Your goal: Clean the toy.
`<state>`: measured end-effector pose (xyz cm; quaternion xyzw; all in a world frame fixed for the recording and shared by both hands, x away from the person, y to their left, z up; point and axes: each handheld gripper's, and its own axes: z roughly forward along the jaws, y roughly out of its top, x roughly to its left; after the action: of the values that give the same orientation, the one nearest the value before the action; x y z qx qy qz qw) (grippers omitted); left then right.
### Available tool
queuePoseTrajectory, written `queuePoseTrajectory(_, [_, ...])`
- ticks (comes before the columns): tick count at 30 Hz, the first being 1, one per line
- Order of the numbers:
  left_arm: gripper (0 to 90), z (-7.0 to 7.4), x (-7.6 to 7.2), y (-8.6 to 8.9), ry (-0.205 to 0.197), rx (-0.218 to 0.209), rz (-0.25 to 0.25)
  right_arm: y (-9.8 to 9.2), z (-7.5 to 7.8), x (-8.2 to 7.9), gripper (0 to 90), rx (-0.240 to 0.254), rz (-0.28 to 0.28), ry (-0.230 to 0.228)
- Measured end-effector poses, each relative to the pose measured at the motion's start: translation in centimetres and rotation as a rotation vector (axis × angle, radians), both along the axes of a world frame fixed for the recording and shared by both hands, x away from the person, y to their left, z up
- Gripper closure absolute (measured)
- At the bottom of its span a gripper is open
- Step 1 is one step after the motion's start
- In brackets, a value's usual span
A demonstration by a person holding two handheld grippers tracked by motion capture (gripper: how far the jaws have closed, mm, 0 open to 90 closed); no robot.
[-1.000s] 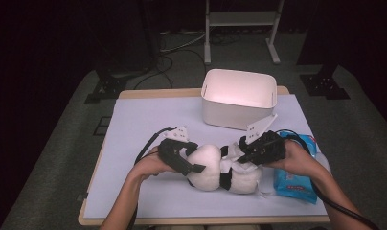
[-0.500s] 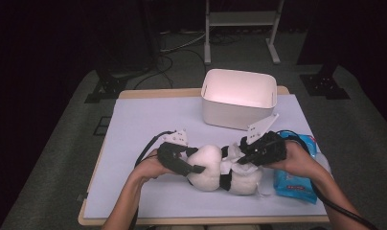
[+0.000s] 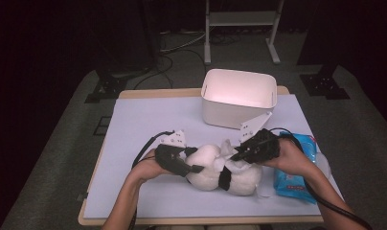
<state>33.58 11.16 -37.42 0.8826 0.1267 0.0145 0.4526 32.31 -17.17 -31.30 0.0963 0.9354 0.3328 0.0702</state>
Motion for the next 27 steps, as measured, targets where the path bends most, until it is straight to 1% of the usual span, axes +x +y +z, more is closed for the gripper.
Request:
queuePoseTrajectory(3, [34.0, 0.0, -0.2, 0.0, 0.005, 0.001, 0.001, -1.1, 0.0, -0.2, 78.6, 0.012, -0.02, -0.002])
queuePoseTrajectory(7, [33.8, 0.0, -0.4, 0.1, 0.005, 0.004, -0.003, -2.7, -0.2, -0.5, 78.4, 0.033, -0.044, 0.009])
queuePoseTrajectory(14, [33.7, 0.0, -0.6, 0.1, 0.012, -0.003, -0.007, -5.0, -0.6, -0.8, 77.5, 0.053, -0.09, 0.032])
queuePoseTrajectory(19, [33.7, 0.0, -0.8, 0.1, 0.01, 0.0, -0.007, -5.4, -0.5, -0.7, 77.1, 0.047, -0.102, 0.035])
queuePoseTrajectory(27, [33.7, 0.0, -0.8, 0.2, 0.019, 0.006, -0.001, -4.2, -0.1, -0.4, 77.2, 0.039, -0.089, 0.029])
